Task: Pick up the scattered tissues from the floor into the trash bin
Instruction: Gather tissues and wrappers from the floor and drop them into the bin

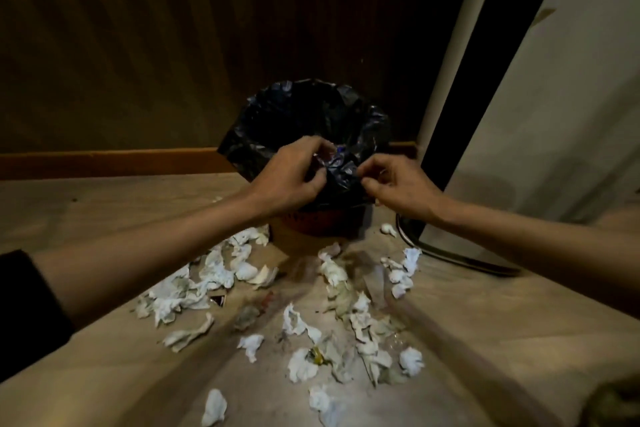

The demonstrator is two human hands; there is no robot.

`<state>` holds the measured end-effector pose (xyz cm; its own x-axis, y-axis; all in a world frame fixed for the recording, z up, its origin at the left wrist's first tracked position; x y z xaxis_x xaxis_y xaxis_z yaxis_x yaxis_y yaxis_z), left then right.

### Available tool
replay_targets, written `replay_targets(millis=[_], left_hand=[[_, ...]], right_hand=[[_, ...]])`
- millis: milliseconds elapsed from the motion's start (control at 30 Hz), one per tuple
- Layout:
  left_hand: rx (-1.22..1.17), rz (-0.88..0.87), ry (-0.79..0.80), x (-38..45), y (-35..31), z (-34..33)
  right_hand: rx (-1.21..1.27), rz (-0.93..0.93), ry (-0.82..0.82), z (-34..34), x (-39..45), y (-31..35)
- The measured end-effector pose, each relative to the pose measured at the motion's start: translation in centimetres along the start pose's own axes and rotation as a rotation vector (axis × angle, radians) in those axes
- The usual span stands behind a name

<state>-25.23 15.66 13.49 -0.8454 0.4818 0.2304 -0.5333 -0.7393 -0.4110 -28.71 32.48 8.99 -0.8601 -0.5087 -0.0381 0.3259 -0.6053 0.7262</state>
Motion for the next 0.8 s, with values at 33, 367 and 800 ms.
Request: replay_targets(millis=[33, 367, 800], left_hand=[[0.018, -0.056, 0.045, -0.3, -0.8, -1.5], [0.091, 0.154, 0.584, 0.0, 3.4, -19.2], [0.059, 0.435, 0.862, -1.8, 11.9, -29.0]], right_hand=[[-0.027, -0.005, 0.021, -0.7, -0.9, -1.0], [-0.251, -0.441, 0.249, -6.5, -0.6, -17.9], [-0.556, -0.404, 0.398, -12.3, 4.6, -23.8]])
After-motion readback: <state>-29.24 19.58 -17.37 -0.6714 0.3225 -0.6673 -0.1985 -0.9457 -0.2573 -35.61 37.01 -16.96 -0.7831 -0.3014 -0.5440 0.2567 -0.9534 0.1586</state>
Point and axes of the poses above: each hand's wrist, its own x-axis towards the middle knuckle, its own z-axis out of the back of the hand, y = z × x, the point moved 9 cm from there along x, towards the middle knuckle, and after that the axes turned 14 degrees about y, right-handed, at the moved point
